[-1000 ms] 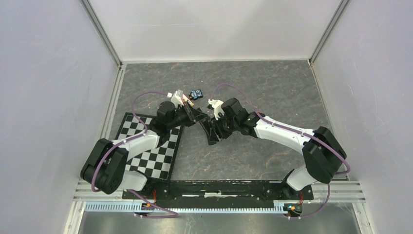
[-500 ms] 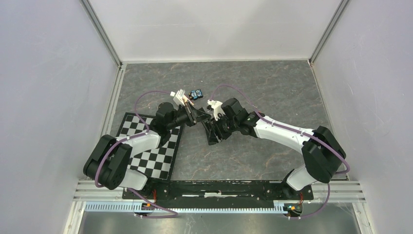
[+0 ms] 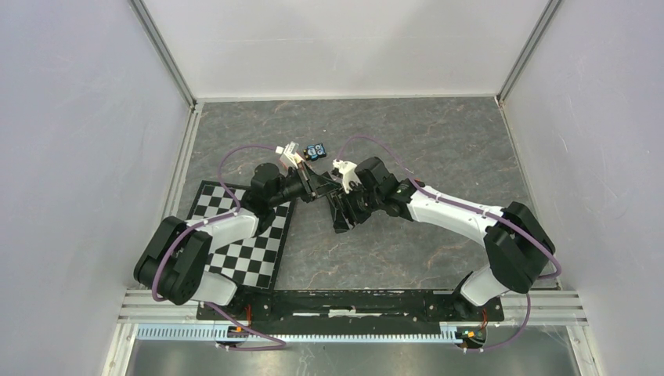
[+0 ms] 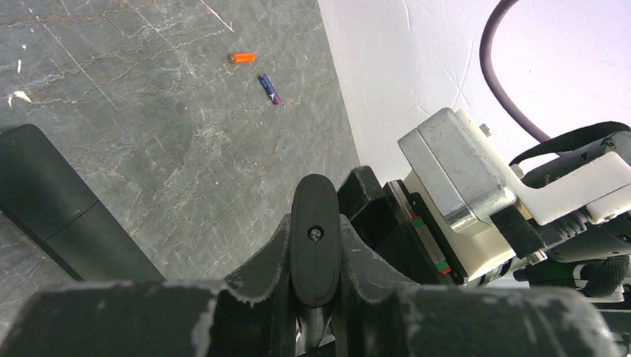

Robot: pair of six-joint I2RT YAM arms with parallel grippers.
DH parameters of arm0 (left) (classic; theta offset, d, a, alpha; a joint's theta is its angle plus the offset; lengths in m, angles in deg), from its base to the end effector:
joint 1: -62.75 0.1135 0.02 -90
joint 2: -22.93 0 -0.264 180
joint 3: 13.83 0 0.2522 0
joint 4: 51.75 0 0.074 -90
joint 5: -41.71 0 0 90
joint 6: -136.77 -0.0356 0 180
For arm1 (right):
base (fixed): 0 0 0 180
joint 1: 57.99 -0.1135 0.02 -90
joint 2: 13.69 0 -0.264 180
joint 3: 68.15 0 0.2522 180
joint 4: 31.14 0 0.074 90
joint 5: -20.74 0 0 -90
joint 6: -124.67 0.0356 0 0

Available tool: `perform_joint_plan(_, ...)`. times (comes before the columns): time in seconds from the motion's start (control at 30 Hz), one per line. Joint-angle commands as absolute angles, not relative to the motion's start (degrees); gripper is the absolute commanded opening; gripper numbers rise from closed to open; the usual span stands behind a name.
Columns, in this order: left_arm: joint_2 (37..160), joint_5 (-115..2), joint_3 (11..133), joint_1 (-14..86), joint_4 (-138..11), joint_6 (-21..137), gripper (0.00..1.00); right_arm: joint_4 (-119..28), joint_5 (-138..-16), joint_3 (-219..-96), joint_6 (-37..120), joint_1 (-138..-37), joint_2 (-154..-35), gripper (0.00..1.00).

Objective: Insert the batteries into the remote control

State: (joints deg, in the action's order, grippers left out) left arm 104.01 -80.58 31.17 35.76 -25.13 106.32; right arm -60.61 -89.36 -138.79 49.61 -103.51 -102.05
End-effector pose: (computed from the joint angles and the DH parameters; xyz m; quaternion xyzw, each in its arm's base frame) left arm 0.2458 -0.1465 0.2087 -0.0329 0.7539 -0.5801 0.3067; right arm 0.2195 0.2409 0.2218 -0.3032 0.8675 0.3213 0.2287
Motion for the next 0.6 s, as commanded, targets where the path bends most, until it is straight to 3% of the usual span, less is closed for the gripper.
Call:
perform_joint_plan(0.0, 102.55, -85.57, 33.76, 34.97, -25.26, 110.6, 0.02, -56.12, -88.24, -139.12, 50.39, -102.16, -101.73, 0.62)
perform_joint_plan(0.17, 102.61, -85.08, 33.67, 35.17, -26.0, 110.51, 0.02, -52.41, -90.59, -136.81, 51.6, -101.45, -98.87, 0.8)
perform_joint_plan(0.4, 103.25, -84.56, 34.29, 35.66, -27.01, 110.91, 0.02, -44.36, -97.68, -132.17, 55.43, -99.57, -94.42, 0.96)
perform_joint_plan(0.57, 103.23, -84.08, 34.38, 36.07, -27.01, 111.99, 0.02, -38.01, -101.02, -128.49, 59.9, -97.92, -90.8, 0.98)
